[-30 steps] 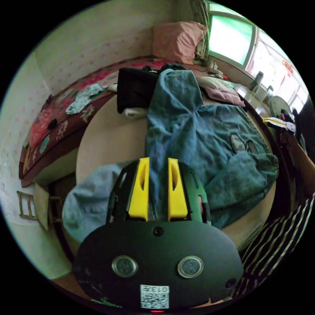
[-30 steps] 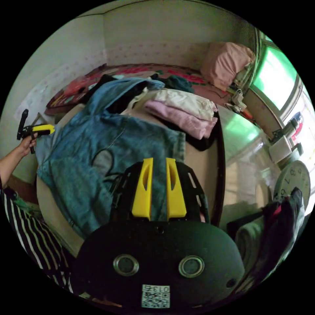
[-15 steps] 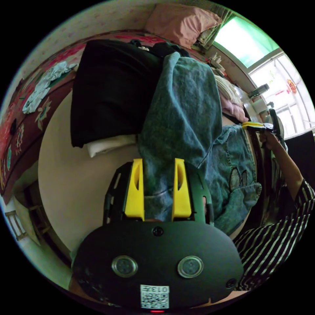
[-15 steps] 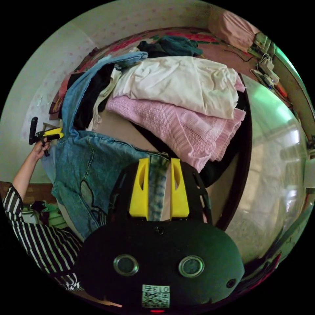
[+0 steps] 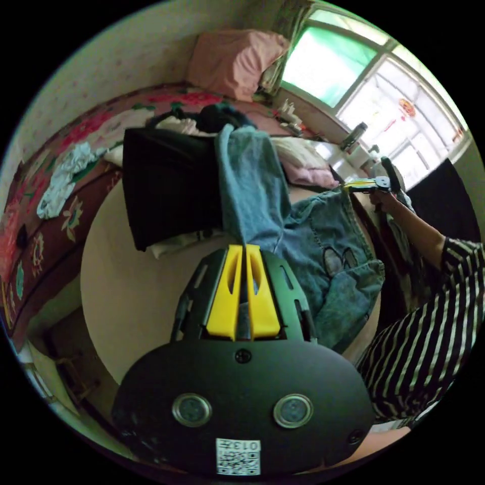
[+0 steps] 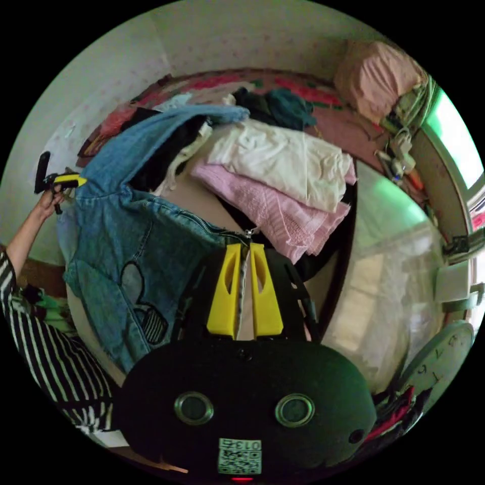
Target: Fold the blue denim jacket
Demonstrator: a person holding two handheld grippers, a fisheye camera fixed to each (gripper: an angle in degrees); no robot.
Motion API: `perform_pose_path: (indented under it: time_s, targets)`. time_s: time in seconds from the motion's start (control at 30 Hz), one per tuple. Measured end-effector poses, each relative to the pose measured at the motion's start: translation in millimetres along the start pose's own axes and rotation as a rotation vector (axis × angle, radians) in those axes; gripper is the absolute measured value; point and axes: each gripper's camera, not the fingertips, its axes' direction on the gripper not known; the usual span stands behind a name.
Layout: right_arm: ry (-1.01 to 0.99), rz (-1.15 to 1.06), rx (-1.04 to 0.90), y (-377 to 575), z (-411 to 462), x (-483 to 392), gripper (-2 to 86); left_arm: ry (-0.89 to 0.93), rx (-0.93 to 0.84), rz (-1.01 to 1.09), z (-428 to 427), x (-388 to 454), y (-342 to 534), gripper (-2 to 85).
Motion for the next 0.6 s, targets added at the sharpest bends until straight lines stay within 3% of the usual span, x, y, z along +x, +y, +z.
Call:
perform_pose_path:
  time_s: [0.13,0.23,0.43,0.6]
  targets:
    - [0.076,-0.113,0.208,63.0,-61.2,-48.9,2.4,-0.045,0.118,0.118,-37.0,28.5,38.0,0.2]
    - [0.133,-0.152,0.246,116.1,-81.9,-89.9,2.2,-0.053,0.150,0.160,-51.6,49.3,76.7,0.2]
    - [0.260,-0.107,0.102,196.7,-50.8,-166.7,1.8,-0.098,0.062,0.131,-25.5,75.3,149.3,0.3]
    - [0.473,-0.214,-0.038,221.2,-5.9,-230.2,1.3,-0.187,-0.138,0.136,30.4,77.3,169.7,0.3]
